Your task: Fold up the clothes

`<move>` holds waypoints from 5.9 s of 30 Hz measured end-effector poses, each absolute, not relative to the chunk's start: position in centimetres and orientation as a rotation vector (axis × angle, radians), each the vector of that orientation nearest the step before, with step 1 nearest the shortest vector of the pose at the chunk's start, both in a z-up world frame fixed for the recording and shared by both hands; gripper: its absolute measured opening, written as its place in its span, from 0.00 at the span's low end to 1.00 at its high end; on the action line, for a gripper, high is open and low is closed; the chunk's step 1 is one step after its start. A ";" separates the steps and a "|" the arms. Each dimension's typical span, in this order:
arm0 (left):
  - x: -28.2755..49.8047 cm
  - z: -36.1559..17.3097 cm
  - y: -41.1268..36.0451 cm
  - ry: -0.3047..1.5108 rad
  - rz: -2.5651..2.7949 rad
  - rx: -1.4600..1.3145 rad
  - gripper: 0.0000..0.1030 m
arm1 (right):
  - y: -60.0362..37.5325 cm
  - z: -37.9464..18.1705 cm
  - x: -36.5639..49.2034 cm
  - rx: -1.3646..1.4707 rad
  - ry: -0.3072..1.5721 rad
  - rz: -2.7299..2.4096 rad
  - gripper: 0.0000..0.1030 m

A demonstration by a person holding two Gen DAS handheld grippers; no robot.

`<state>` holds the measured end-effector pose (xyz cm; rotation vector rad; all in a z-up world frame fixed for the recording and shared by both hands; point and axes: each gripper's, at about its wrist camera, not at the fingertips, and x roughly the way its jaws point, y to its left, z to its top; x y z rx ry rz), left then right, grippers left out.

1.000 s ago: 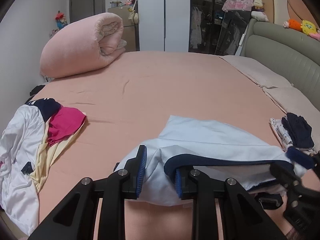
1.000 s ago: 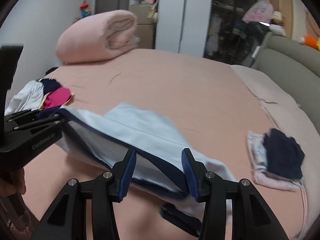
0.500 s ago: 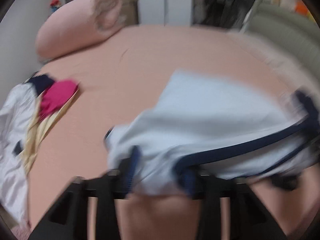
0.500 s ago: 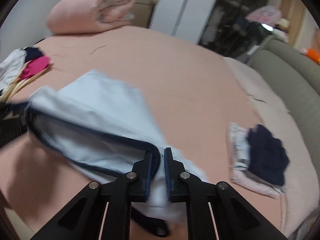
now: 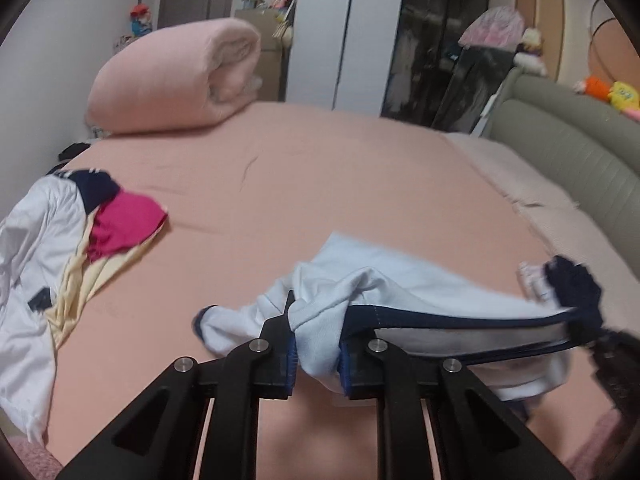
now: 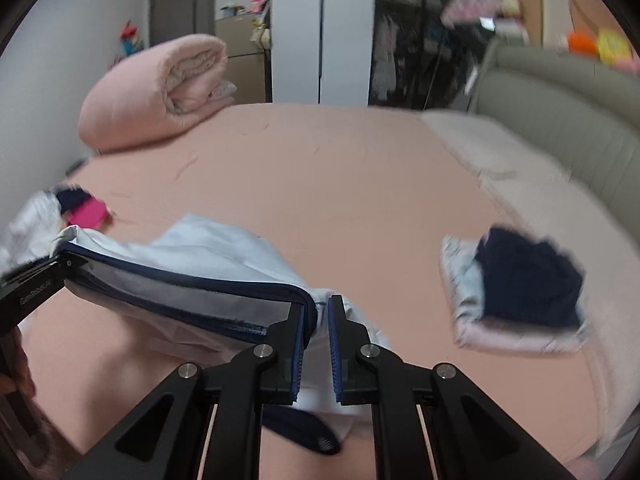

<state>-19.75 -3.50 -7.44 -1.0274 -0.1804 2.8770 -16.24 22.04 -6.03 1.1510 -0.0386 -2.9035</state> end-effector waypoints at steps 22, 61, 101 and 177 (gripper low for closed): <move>-15.3 2.8 -1.7 -0.019 2.845 -0.824 0.13 | 22.5 4.5 -11.5 0.952 -0.226 -2.694 0.09; -14.8 -6.6 -1.4 0.046 2.856 -1.204 0.46 | 21.7 -1.2 -12.1 0.905 0.075 -2.990 0.11; -28.9 21.5 -0.2 0.181 2.997 -0.499 0.16 | 23.9 24.6 -28.5 0.584 0.115 -2.919 0.11; -17.3 -17.4 -13.0 -1.037 2.374 -1.646 0.52 | 35.2 -18.7 -17.4 1.691 -0.906 -2.494 0.39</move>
